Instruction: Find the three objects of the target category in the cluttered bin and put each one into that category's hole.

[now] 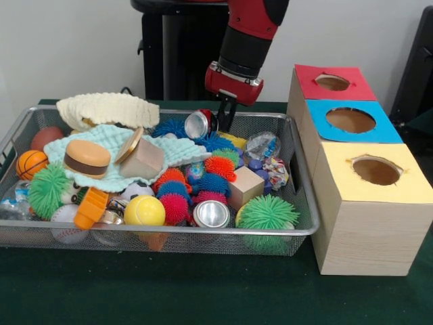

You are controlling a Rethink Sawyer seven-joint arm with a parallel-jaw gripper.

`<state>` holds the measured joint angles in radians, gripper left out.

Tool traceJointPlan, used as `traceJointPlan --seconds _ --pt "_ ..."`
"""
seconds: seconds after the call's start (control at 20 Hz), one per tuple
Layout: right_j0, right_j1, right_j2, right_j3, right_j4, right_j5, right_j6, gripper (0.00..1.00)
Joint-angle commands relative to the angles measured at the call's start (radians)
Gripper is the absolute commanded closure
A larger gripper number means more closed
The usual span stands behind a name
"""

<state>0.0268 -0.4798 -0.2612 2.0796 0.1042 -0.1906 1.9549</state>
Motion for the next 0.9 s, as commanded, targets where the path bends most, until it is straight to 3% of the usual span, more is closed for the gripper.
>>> traceJointPlan --seconds 0.05,0.2,0.6,0.9 --pt "-0.084 -0.015 0.183 -0.062 -0.023 0.054 0.147 1.0" --pt "-0.096 -0.041 0.201 -0.056 -0.025 0.097 0.127 1.0" --pt "-0.001 -0.064 0.151 -0.071 0.057 0.181 0.152 1.0" --pt "-0.01 -0.128 0.157 -0.062 0.049 0.282 0.143 1.0"
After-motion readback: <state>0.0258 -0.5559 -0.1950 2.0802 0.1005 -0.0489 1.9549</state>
